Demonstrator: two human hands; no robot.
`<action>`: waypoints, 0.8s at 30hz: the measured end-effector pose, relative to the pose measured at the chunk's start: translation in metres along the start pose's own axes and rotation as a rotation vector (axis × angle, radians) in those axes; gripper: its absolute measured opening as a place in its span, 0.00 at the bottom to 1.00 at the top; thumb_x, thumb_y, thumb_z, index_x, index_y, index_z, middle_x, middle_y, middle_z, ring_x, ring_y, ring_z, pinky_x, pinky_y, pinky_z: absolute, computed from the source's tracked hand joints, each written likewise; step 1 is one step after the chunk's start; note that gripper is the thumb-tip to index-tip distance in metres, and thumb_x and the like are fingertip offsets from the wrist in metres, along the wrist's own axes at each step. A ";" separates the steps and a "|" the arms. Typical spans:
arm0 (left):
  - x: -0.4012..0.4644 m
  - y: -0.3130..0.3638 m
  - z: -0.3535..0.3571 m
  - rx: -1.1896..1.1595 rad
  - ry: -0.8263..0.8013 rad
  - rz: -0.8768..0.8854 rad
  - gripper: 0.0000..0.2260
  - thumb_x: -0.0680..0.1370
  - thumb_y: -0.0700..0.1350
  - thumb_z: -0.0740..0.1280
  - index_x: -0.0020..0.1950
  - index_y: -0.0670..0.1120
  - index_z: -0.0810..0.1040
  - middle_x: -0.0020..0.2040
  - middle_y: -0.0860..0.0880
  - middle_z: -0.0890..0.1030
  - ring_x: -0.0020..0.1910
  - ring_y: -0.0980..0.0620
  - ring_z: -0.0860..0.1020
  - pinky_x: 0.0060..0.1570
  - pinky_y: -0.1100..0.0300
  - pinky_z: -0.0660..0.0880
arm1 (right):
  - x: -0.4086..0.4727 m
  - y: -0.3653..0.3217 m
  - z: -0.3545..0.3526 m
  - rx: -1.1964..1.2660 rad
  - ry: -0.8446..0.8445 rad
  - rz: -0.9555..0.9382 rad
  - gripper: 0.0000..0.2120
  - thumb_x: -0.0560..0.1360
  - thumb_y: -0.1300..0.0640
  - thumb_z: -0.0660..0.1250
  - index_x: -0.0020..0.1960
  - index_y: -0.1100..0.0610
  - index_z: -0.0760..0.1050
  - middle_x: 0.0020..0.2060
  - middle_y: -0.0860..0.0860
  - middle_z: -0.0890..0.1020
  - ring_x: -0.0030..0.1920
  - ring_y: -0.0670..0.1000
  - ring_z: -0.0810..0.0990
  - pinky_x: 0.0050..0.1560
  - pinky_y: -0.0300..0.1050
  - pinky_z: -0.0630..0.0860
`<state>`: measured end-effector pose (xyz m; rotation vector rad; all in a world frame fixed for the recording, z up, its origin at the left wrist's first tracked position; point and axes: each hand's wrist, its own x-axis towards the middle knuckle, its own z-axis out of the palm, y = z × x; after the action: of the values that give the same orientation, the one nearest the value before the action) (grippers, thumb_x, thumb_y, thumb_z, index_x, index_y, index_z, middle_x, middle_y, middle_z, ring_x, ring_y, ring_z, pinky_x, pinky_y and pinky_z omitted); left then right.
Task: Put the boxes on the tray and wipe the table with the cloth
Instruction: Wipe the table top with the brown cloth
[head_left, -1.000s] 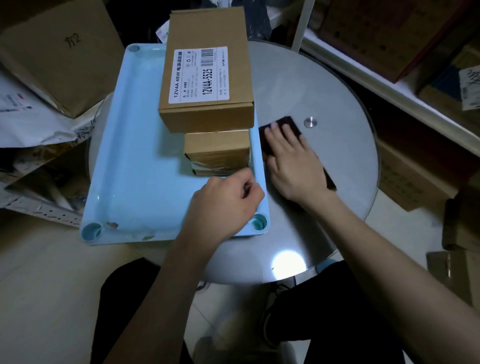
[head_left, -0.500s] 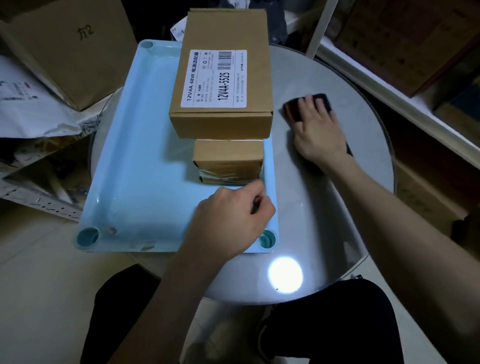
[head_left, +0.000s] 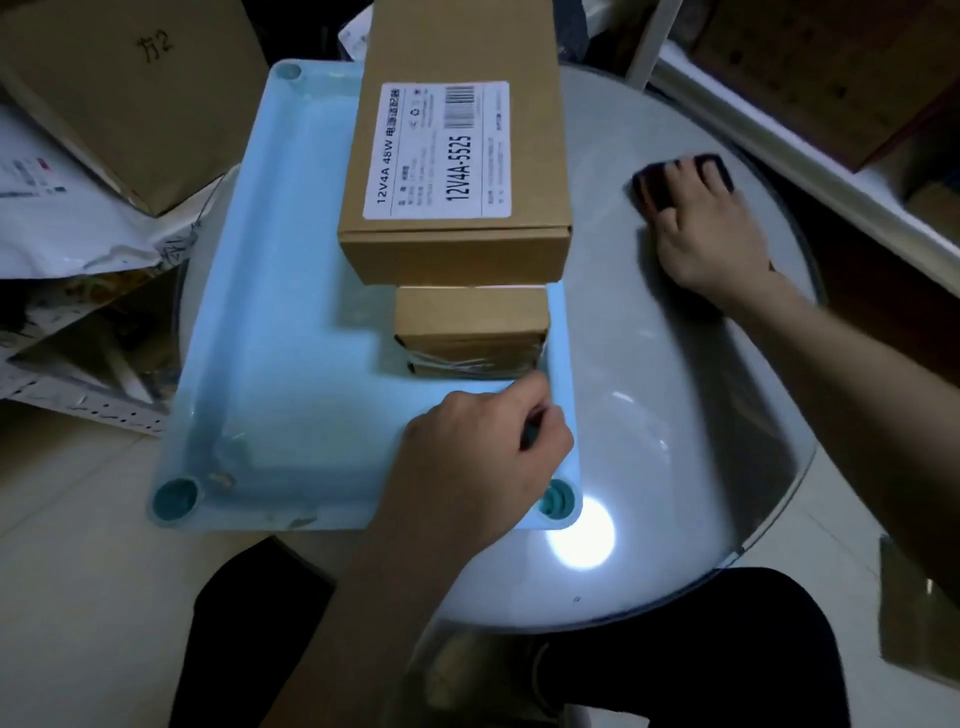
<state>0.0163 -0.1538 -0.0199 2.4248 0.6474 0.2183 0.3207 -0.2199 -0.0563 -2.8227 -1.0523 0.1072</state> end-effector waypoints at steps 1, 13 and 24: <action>0.000 -0.001 0.000 0.000 0.001 -0.004 0.11 0.76 0.53 0.61 0.40 0.48 0.65 0.29 0.46 0.69 0.33 0.45 0.69 0.35 0.51 0.74 | 0.018 -0.013 0.006 -0.021 -0.002 0.011 0.29 0.79 0.51 0.47 0.78 0.60 0.56 0.78 0.58 0.58 0.78 0.60 0.55 0.75 0.60 0.55; -0.001 0.000 0.002 -0.007 0.010 0.011 0.11 0.75 0.54 0.60 0.39 0.49 0.64 0.29 0.46 0.69 0.32 0.45 0.69 0.33 0.52 0.73 | -0.027 0.012 0.000 0.028 -0.033 -0.184 0.30 0.77 0.53 0.48 0.79 0.54 0.55 0.80 0.53 0.56 0.79 0.55 0.52 0.77 0.53 0.50; 0.000 -0.004 0.003 0.062 0.030 0.069 0.11 0.75 0.54 0.58 0.37 0.50 0.62 0.26 0.47 0.66 0.29 0.46 0.68 0.29 0.52 0.70 | 0.017 -0.076 0.012 0.053 -0.040 -0.421 0.25 0.81 0.50 0.53 0.78 0.50 0.59 0.78 0.49 0.61 0.78 0.54 0.56 0.73 0.54 0.56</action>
<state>0.0161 -0.1527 -0.0245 2.5097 0.5925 0.2666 0.2829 -0.1505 -0.0578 -2.4959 -1.5971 0.1461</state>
